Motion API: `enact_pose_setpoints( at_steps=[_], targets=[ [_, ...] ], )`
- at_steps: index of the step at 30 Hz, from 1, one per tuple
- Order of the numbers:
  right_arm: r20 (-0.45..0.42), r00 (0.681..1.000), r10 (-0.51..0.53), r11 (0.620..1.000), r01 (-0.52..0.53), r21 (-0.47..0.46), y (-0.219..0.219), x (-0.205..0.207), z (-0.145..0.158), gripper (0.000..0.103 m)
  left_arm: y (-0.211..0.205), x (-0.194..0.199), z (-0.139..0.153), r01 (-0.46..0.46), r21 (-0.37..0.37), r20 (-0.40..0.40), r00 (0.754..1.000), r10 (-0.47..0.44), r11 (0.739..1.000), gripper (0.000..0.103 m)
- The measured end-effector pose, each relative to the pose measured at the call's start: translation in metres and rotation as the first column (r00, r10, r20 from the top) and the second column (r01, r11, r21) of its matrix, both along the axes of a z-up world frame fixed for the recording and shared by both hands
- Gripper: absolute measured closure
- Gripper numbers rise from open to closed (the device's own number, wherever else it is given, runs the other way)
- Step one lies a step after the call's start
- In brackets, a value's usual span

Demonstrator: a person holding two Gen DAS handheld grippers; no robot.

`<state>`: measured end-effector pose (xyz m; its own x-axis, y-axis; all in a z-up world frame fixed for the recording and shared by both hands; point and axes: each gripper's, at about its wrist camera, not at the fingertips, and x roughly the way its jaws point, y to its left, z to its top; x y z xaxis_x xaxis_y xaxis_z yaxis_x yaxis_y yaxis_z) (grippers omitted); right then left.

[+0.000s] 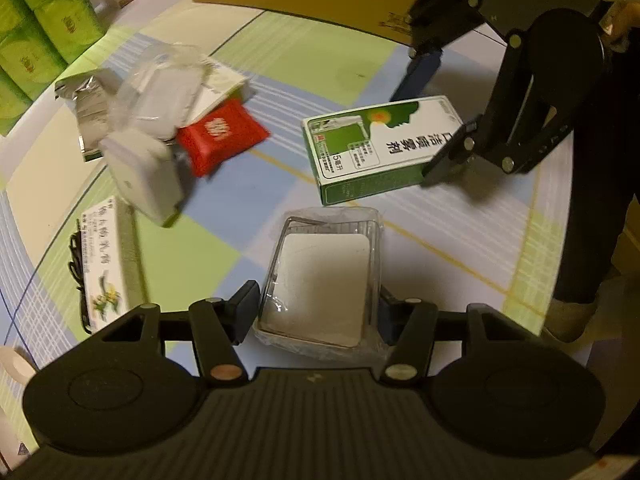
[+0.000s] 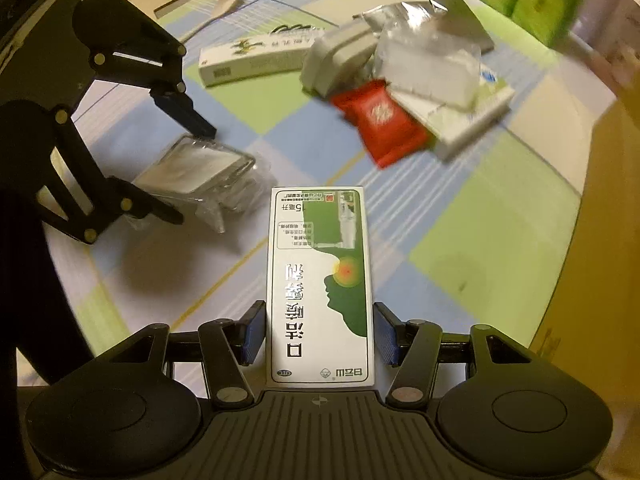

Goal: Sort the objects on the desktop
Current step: 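Carry the plastic tray and green spray box with both tools to the cardboard box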

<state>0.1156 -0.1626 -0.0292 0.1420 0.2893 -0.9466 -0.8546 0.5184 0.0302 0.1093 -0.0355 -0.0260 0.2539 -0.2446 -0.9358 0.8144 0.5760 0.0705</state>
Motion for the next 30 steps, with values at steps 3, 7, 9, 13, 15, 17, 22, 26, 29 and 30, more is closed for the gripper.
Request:
enact_pose_setpoints(
  at_steps=[3,7,9,13,15,17,22,26,29,30],
  targets=[
    [0.024,1.0,-0.003,1.0,0.003,0.013,-0.004,-0.014,0.001,0.048,-0.007,-0.019,0.0,0.024,0.014,0.049,0.999,-0.025,1.0,0.043],
    [0.032,0.999,-0.001,1.0,0.0,0.027,-0.007,-0.018,0.001,0.033,-0.005,-0.025,0.0,0.055,0.014,0.062,0.997,-0.056,0.998,0.03],
    [0.045,0.999,0.003,0.999,-0.004,0.032,-0.007,-0.019,0.001,0.03,-0.004,-0.023,0.0,0.066,0.015,0.077,0.995,-0.067,0.998,0.027],
    [0.049,0.999,-0.007,0.999,0.005,0.046,-0.008,-0.015,0.001,0.03,-0.002,-0.011,-0.003,0.047,0.011,0.051,0.998,-0.048,0.999,0.026],
    [0.052,0.999,-0.002,0.999,0.0,0.047,-0.009,-0.015,0.0,0.03,-0.003,-0.009,-0.005,0.054,0.026,0.039,0.998,-0.055,0.998,0.027],
    [0.053,0.999,0.001,0.998,-0.004,0.057,-0.009,-0.014,-0.001,0.03,-0.004,-0.009,-0.008,0.065,0.046,0.038,0.997,-0.067,0.997,0.029],
    [0.035,0.999,-0.013,0.997,0.01,0.081,-0.007,-0.008,-0.003,0.03,-0.006,-0.009,-0.014,0.085,0.07,0.028,0.996,-0.087,0.994,0.045],
    [0.039,0.999,-0.004,0.997,0.001,0.079,-0.003,-0.005,-0.004,0.03,-0.006,-0.011,-0.012,0.088,0.053,0.022,0.996,-0.089,0.995,0.048],
    [0.038,0.999,-0.006,0.997,0.003,0.077,0.001,-0.003,-0.005,0.03,-0.002,-0.011,-0.011,0.053,0.024,0.022,0.998,-0.054,0.998,0.05],
    [0.039,0.999,-0.005,0.997,0.002,0.074,0.002,-0.003,-0.006,0.03,-0.001,-0.011,-0.011,0.039,0.015,0.021,0.999,-0.04,0.999,0.05]
  ],
)
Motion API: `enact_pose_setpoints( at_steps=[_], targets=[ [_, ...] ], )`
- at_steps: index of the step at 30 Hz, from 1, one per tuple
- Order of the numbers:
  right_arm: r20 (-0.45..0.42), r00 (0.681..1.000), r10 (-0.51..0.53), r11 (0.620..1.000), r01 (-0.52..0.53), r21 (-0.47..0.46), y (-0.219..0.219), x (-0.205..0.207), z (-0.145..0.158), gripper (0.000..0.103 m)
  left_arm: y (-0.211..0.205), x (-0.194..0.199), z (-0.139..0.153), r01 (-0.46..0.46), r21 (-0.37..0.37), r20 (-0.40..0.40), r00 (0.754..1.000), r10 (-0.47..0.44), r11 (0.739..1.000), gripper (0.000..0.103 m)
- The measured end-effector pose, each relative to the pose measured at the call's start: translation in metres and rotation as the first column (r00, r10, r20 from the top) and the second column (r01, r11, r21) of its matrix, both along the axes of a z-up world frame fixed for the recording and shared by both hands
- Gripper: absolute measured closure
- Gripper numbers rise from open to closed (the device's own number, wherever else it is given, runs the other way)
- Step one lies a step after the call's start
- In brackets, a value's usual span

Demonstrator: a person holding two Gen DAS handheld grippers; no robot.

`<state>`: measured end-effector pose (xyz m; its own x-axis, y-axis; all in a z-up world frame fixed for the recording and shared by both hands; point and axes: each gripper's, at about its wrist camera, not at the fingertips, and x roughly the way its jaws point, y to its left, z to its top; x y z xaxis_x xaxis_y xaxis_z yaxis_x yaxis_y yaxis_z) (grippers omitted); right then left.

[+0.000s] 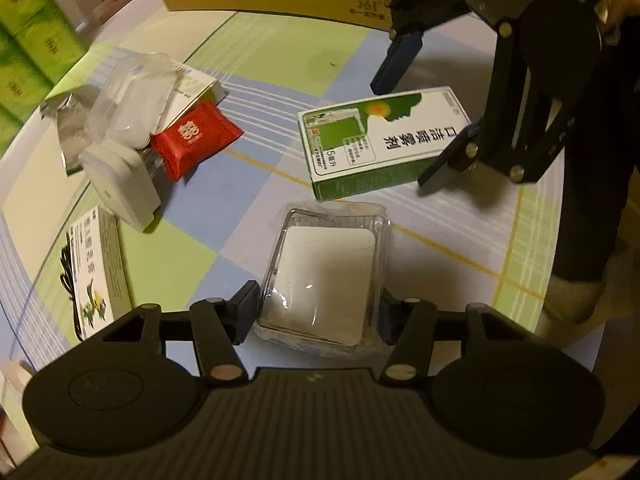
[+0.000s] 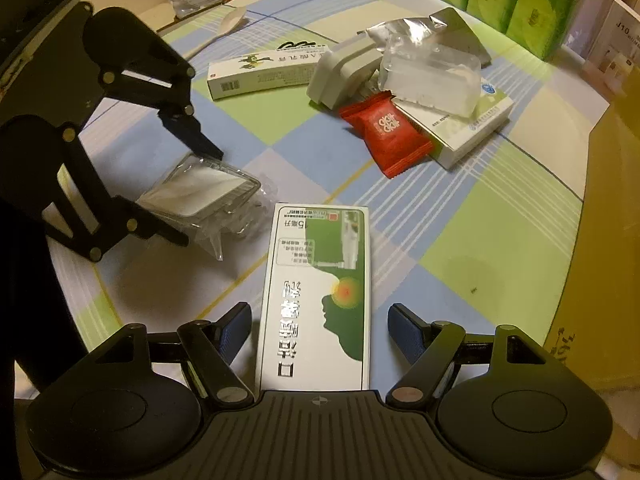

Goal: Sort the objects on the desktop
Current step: 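Carry the plastic tray and green spray box with both tools to the cardboard box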

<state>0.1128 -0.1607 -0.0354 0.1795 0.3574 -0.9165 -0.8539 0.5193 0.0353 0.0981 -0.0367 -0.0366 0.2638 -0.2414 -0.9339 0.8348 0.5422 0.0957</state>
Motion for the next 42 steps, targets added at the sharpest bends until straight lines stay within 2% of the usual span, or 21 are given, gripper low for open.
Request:
enact_pose_setpoints(
  at_steps=[2,4,9,15,22,29,33,37,42],
  targets=[
    [0.006,1.0,0.009,1.0,-0.009,-0.012,0.003,-0.002,-0.002,0.032,0.001,-0.001,0.001,-0.02,-0.012,0.002,1.0,0.02,1.0,0.05],
    [0.019,1.0,0.019,0.999,-0.018,-0.028,0.005,-0.004,-0.005,0.049,0.002,-0.002,0.001,-0.036,-0.017,0.007,0.999,0.036,0.999,0.05],
    [0.072,0.997,0.018,1.0,-0.017,-0.013,0.001,-0.013,-0.002,0.05,0.004,-0.003,0.003,-0.092,-0.028,0.017,0.996,0.093,0.995,0.05],
    [0.109,0.992,-0.069,0.996,0.062,0.064,-0.014,-0.014,0.023,0.05,0.008,-0.007,0.015,-0.163,-0.062,0.033,0.986,0.166,0.985,0.05],
    [0.161,0.977,-0.141,0.984,0.121,0.129,-0.032,-0.016,0.065,0.05,0.006,-0.005,0.046,-0.248,-0.114,0.062,0.965,0.256,0.962,0.05],
    [0.233,0.945,-0.227,0.963,0.183,0.198,-0.056,-0.019,0.113,0.05,-0.014,-0.001,0.09,-0.319,-0.175,0.12,0.932,0.341,0.932,0.05],
    [0.272,0.924,-0.27,0.951,0.212,0.225,-0.072,-0.015,0.142,0.05,-0.034,0.0,0.118,-0.326,-0.228,0.131,0.923,0.361,0.917,0.05],
    [0.309,0.898,-0.313,0.939,0.244,0.242,-0.095,-0.007,0.168,0.05,-0.063,0.007,0.144,-0.3,-0.27,0.155,0.924,0.349,0.915,0.05],
    [0.33,0.869,-0.369,0.922,0.297,0.248,-0.128,0.011,0.183,0.05,-0.1,0.016,0.169,-0.266,-0.314,0.177,0.927,0.332,0.911,0.05]
  ],
)
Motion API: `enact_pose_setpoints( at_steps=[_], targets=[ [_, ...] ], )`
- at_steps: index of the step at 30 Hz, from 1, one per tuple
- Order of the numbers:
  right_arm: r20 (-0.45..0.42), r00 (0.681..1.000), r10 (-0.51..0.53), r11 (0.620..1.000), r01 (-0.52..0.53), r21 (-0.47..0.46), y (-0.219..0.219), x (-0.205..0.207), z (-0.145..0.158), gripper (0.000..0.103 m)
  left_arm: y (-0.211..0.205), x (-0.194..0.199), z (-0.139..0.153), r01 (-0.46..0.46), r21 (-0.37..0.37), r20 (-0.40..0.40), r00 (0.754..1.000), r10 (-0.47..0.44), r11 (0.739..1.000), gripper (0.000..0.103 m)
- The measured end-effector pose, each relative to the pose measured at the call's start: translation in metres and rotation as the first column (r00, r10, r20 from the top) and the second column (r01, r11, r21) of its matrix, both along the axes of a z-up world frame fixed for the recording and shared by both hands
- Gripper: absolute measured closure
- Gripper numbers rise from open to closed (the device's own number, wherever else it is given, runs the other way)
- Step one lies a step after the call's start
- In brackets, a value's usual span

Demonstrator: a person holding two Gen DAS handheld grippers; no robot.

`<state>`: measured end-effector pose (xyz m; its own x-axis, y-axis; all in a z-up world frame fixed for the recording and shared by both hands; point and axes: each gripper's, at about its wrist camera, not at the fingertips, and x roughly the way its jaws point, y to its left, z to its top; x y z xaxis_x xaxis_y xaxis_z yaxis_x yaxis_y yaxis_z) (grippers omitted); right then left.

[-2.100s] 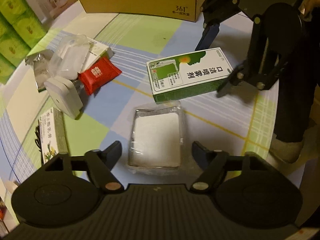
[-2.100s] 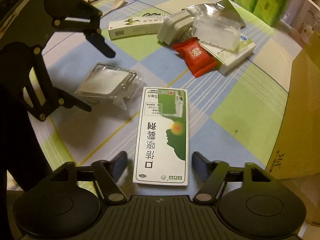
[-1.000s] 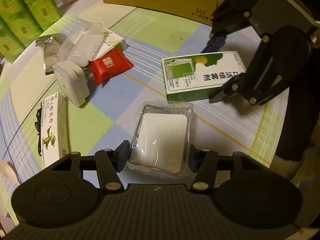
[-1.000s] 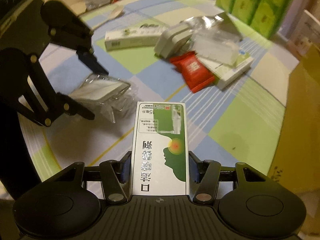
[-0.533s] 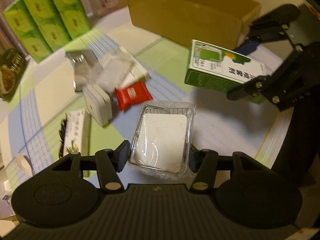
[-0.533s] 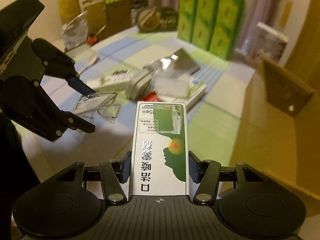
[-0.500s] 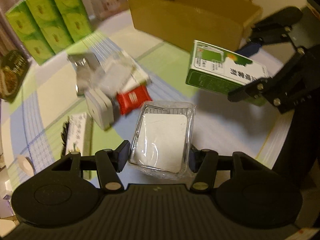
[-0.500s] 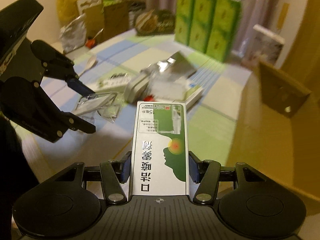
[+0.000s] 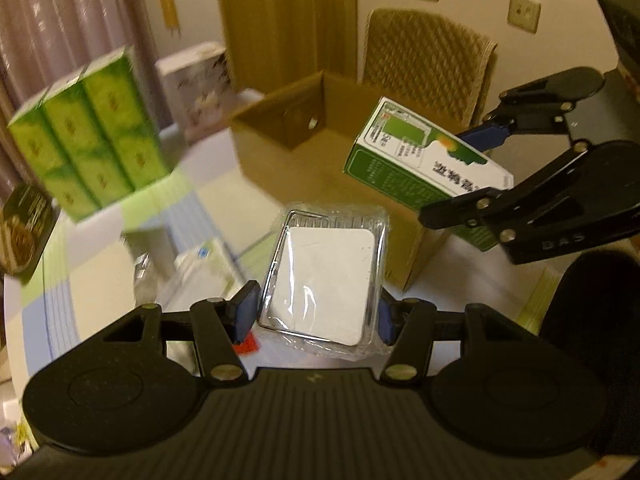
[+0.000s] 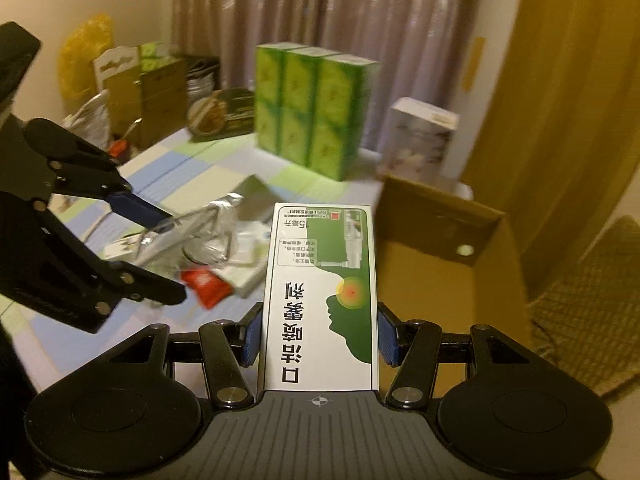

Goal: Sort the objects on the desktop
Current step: 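Carry the plastic tray and green spray box with both tools to the cardboard box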

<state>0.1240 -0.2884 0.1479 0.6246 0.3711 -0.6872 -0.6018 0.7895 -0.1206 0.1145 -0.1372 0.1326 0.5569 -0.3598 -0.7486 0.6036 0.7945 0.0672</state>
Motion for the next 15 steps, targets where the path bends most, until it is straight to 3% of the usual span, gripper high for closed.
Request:
enact_pose_setpoints(
  at_steps=[7,15],
  targets=[
    [-0.007,0.996,-0.087,0.996,0.087,0.0,-0.051,0.029,0.0,0.05,-0.05,0.021,0.011,0.016,-0.053,0.009,1.0,-0.015,0.998,0.05],
    [-0.021,0.993,-0.113,0.994,0.113,-0.001,-0.083,0.059,-0.013,0.05,-0.099,0.047,0.001,0.008,-0.1,-0.011,1.0,-0.009,0.995,0.05]
  ],
)
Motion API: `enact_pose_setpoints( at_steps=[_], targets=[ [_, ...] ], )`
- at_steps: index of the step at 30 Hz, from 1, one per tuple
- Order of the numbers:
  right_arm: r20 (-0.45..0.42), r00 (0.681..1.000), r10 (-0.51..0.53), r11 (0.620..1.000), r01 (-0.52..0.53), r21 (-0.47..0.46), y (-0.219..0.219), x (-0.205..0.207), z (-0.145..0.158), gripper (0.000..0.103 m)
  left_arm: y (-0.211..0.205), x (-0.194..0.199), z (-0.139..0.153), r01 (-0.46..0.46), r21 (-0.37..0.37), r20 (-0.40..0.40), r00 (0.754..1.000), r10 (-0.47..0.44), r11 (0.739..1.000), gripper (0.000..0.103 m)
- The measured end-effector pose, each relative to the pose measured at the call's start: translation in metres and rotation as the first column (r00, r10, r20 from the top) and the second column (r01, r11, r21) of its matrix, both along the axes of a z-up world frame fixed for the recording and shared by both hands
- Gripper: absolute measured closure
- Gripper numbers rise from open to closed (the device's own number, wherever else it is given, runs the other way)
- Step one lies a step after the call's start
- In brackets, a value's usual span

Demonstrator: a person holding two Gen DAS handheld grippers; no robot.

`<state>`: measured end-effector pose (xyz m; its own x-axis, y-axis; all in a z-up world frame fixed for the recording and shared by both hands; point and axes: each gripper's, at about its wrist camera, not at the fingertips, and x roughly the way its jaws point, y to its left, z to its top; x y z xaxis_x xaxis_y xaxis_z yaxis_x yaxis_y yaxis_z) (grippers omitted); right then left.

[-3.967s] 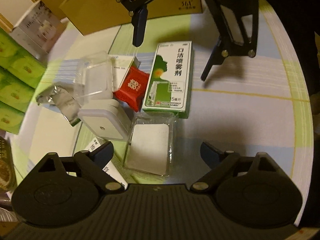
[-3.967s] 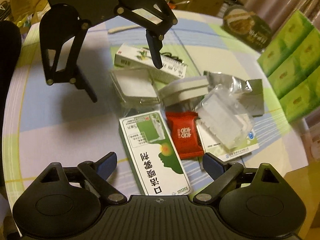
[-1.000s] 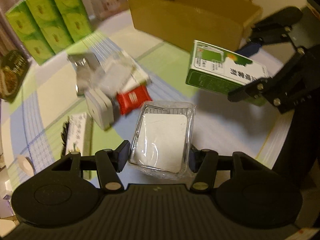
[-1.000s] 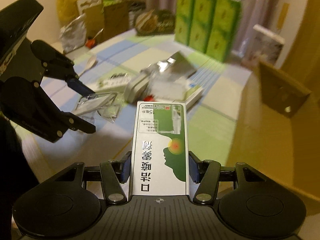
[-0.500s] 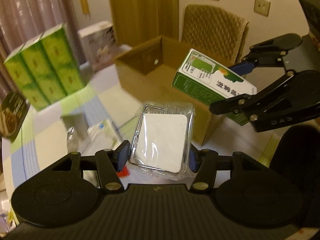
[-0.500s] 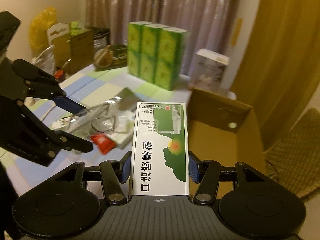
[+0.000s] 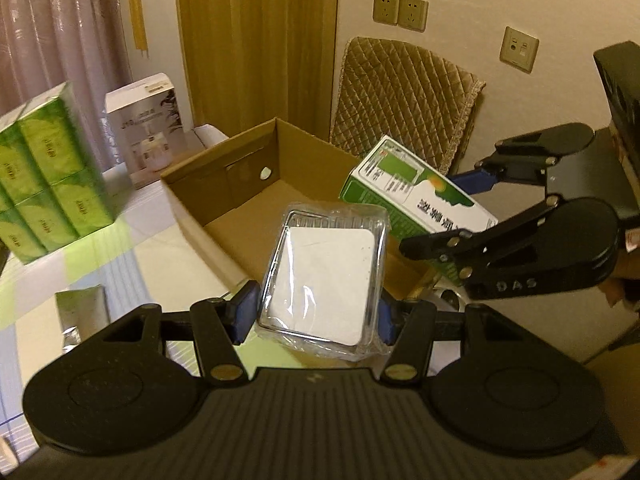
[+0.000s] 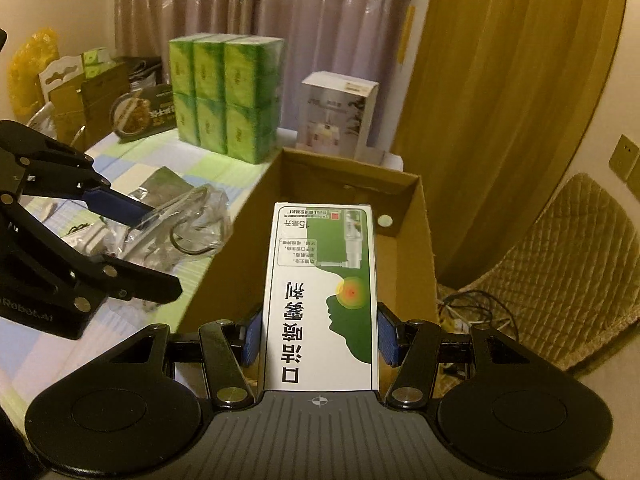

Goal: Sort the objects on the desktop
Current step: 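Carry the plastic tray and green spray box with both tools to the cardboard box, then open both tools to drop the tray and spray box into the cardboard box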

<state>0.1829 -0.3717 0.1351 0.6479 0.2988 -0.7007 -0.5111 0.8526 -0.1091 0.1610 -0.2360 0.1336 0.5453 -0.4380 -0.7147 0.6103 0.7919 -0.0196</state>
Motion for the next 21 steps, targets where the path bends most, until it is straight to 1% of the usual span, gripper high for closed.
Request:
enact_pose_setpoints(
  at_steps=[10,16,21],
  targets=[
    [-0.051,0.998,-0.032,0.999,0.033,0.034,-0.025,0.034,-0.019,0.05,-0.034,0.028,-0.022,-0.006,-0.003,-0.029,1.0,0.006,1.0,0.05],
    [-0.068,0.997,-0.041,0.998,0.045,0.048,-0.035,0.045,-0.029,0.05,-0.045,0.044,-0.04,-0.023,-0.008,-0.057,0.998,0.023,1.0,0.05],
    [-0.078,0.996,-0.044,0.997,0.048,0.056,-0.039,0.051,-0.036,0.05,-0.052,0.049,-0.053,-0.027,0.0,-0.067,0.997,0.027,1.0,0.05]
  ],
)
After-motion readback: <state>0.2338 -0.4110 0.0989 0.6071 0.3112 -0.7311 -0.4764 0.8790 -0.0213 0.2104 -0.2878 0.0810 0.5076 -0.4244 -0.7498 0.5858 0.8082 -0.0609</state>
